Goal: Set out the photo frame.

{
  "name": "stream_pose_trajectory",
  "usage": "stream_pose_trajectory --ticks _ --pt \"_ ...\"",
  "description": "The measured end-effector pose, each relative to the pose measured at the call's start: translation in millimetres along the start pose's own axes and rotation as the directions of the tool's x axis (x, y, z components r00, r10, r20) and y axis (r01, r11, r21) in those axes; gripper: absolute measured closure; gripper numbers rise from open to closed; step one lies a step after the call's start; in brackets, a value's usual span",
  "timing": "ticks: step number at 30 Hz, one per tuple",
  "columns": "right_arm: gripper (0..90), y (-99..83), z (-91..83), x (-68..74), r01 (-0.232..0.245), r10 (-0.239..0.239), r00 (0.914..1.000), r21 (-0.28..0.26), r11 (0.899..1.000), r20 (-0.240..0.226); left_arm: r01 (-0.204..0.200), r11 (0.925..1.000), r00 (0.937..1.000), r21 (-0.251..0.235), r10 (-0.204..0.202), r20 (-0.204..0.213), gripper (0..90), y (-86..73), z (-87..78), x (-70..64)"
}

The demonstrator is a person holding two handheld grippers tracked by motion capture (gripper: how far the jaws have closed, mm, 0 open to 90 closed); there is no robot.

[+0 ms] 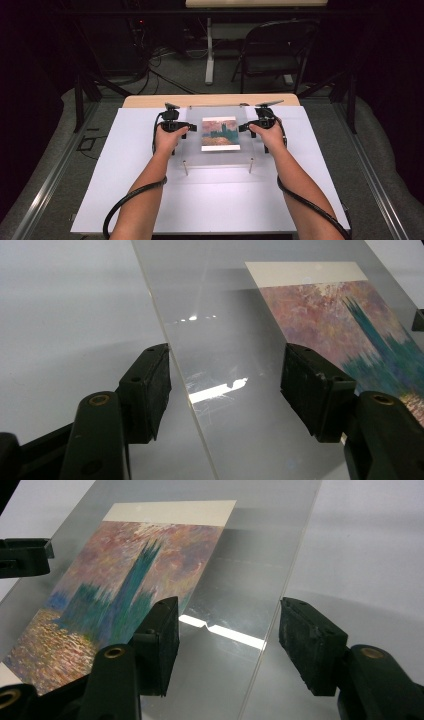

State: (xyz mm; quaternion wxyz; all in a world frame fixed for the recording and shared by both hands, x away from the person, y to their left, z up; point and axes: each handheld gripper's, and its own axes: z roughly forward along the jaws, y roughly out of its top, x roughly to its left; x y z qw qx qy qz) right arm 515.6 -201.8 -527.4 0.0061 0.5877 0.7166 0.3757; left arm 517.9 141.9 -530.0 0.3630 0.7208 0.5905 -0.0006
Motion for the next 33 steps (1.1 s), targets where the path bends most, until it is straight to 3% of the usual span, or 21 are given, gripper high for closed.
stream_pose_trajectory --ticks 6,11,19,23,33 --pt "40.4 0.1 3.4 -2.4 -0.047 0.047 0.9985 0.004 0.999 -0.027 0.025 0.9997 0.9997 0.006 -0.025 0.009 35.6 0.9 1.0 2.0" --pt "39.5 0.8 4.8 -2.4 -0.046 0.046 0.9985 0.010 0.999 -0.029 0.044 0.9989 0.9983 0.015 -0.045 0.037 33.5 0.8 4.5 2.6" --pt "39.5 0.5 5.6 -3.7 -0.061 0.061 0.9973 0.010 0.998 -0.040 0.060 0.9978 0.9975 0.028 -0.061 0.036 30.6 2.6 8.2 0.5" --pt "40.0 0.8 5.5 -3.5 -0.049 0.049 0.9980 0.008 0.999 -0.040 0.071 0.9969 0.9970 0.033 -0.072 0.028 31.2 4.3 8.0 -1.0" --pt "45.3 0.3 3.0 -8.7 -0.077 0.077 0.9950 0.000 0.997 -0.063 0.097 0.9947 0.9942 0.034 -0.099 0.044 38.3 4.8 4.3 4.0"
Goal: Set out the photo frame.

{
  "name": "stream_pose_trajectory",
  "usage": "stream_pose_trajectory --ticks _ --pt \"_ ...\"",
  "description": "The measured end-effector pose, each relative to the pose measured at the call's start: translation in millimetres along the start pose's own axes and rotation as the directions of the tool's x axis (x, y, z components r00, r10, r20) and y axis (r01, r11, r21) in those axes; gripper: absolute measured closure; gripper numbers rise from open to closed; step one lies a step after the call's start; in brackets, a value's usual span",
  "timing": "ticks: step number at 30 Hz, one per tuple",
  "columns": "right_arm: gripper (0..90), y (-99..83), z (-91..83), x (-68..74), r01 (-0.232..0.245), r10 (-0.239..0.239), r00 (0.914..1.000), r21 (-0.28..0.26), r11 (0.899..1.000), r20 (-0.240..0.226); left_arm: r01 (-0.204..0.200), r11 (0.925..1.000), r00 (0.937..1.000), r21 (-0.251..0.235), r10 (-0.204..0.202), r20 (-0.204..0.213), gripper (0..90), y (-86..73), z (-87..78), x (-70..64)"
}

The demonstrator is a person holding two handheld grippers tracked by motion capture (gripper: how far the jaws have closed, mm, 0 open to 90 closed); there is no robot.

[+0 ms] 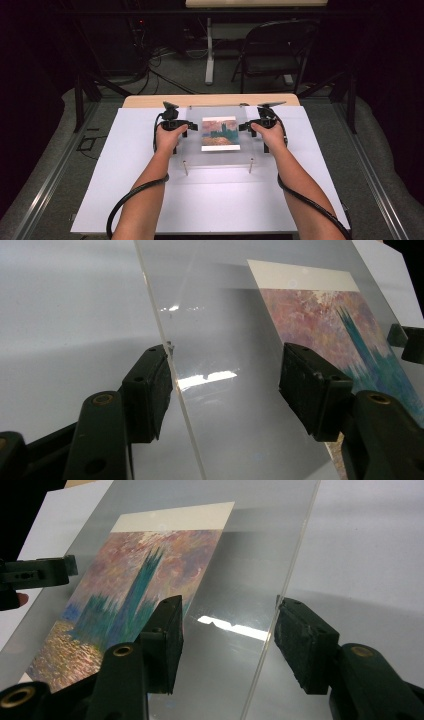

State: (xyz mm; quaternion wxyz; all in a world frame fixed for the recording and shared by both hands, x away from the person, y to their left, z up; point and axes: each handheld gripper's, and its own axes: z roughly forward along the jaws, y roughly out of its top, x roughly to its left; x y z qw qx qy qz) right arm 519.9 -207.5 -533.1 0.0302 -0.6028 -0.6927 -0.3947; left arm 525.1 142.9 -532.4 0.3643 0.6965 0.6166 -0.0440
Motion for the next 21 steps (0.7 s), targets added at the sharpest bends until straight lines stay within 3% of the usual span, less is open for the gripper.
stream_pose_trajectory --ticks 14,21 --pt "45.5 0.2 -7.6 5.5 0.031 -0.031 0.9995 -0.007 0.999 0.008 -0.008 0.9999 1.0000 -0.009 0.008 0.003 40.9 2.0 -7.2 -5.0" --pt "45.5 -1.2 -14.6 9.6 0.068 -0.068 0.9976 -0.022 0.997 0.014 -0.035 0.9992 0.9994 -0.021 0.035 -0.001 42.3 2.0 -14.7 -9.3"
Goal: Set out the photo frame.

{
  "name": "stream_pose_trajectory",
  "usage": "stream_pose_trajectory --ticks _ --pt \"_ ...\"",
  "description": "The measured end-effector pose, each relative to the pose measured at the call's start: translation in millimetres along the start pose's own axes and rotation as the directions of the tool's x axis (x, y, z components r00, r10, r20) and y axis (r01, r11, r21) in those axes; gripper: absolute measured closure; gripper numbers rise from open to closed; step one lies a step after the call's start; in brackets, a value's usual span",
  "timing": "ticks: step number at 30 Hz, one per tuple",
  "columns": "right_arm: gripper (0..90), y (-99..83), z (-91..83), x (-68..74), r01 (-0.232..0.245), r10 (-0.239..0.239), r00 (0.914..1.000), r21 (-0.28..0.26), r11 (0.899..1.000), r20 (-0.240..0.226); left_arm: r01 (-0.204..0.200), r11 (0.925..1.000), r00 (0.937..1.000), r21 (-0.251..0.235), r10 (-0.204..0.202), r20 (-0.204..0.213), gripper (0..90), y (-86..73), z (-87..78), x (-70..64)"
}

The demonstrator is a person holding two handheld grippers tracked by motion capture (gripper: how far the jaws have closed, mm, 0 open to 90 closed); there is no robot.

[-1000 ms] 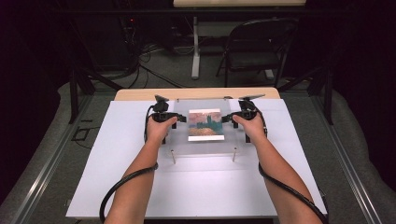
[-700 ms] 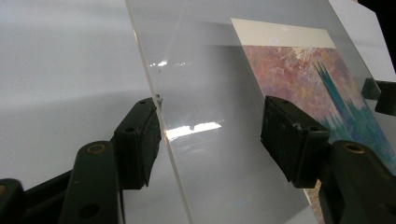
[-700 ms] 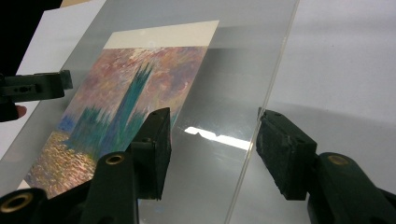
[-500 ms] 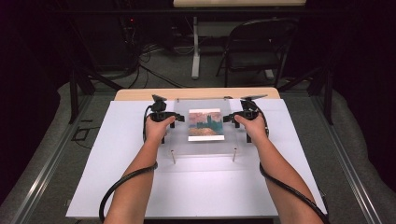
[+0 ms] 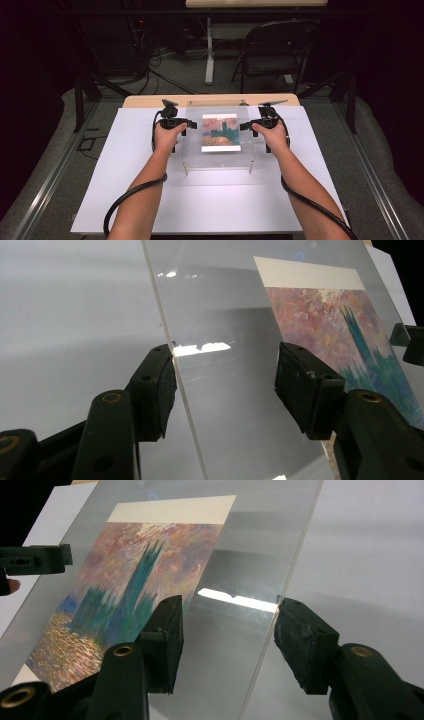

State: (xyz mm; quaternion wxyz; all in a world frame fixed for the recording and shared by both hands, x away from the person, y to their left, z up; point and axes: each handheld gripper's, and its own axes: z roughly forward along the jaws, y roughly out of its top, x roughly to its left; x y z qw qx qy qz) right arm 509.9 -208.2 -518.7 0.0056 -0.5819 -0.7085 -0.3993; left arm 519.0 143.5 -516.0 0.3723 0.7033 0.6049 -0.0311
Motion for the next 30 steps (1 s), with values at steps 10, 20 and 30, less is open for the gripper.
stream_pose_trajectory --ticks 10,20,30 --pt "45.5 1.3 -16.9 11.3 0.070 -0.070 0.9974 0.011 0.997 0.015 -0.055 0.9985 0.9984 -0.002 0.055 0.009 44.0 1.2 -14.6 -10.2" --pt "45.7 1.3 -33.3 25.1 0.151 -0.152 0.9876 0.025 0.988 0.040 -0.104 0.9943 0.9944 -0.024 0.104 0.016 47.2 -1.4 -32.0 -19.5" --pt "47.4 -3.4 -48.6 38.0 0.202 -0.202 0.9769 0.013 0.979 0.069 -0.135 0.9896 0.9906 -0.051 0.136 0.018 50.3 -6.6 -47.8 -27.7"
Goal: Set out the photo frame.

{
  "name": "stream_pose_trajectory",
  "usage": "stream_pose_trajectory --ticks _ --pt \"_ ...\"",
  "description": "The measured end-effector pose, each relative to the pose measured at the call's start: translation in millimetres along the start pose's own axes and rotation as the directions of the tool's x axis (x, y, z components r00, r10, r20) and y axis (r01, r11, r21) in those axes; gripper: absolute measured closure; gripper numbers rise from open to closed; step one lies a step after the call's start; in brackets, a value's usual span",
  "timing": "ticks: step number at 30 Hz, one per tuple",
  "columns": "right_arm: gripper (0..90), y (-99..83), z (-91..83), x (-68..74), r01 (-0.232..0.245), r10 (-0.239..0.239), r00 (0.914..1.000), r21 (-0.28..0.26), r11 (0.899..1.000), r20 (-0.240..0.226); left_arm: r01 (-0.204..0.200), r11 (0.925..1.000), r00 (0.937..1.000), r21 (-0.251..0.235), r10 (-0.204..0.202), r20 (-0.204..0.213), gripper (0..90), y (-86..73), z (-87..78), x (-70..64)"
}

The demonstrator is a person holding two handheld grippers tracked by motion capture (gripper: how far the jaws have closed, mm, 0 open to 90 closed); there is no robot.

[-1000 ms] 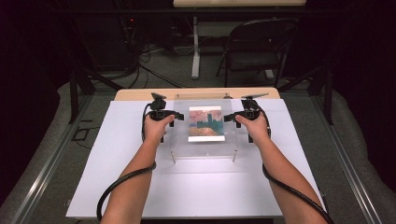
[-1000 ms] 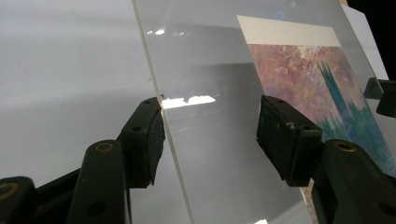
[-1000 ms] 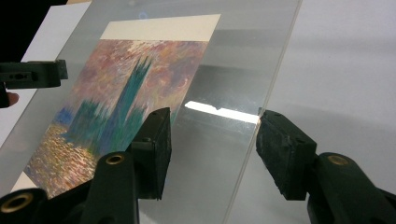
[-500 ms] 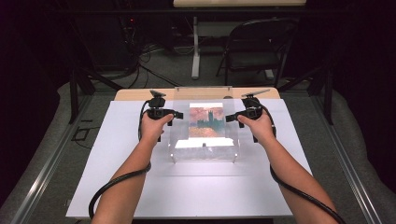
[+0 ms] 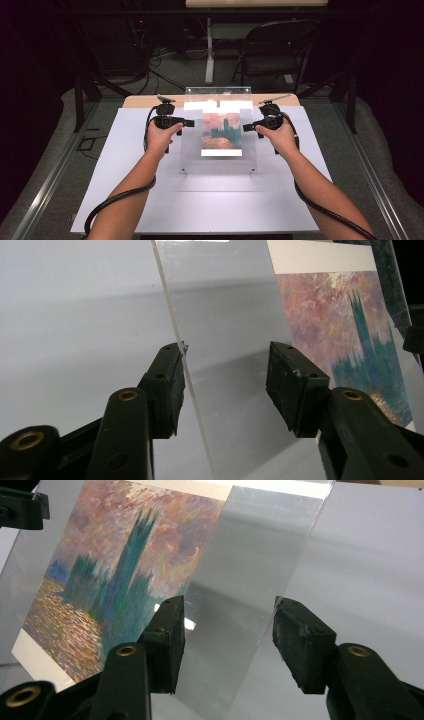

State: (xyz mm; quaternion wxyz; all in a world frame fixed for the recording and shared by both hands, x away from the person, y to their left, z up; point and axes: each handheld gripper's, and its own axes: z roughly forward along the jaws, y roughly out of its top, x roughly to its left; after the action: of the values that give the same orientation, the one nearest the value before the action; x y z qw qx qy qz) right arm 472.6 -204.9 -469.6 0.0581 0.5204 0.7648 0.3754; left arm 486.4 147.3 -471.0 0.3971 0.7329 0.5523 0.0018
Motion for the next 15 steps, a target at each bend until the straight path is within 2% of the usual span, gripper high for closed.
stream_pose_trajectory --ticks 3,15 --pt "48.7 -0.9 -5.4 3.0 0.012 -0.012 0.9999 -0.006 1.000 0.004 -0.020 0.9998 0.9998 -0.005 0.020 0.000 51.3 -1.3 -5.8 -2.6" --pt "51.1 -4.4 -19.3 12.8 0.061 -0.060 0.9980 -0.025 0.998 0.022 -0.047 0.9986 0.9989 -0.024 0.047 0.008 55.1 -5.4 -20.3 -8.7"
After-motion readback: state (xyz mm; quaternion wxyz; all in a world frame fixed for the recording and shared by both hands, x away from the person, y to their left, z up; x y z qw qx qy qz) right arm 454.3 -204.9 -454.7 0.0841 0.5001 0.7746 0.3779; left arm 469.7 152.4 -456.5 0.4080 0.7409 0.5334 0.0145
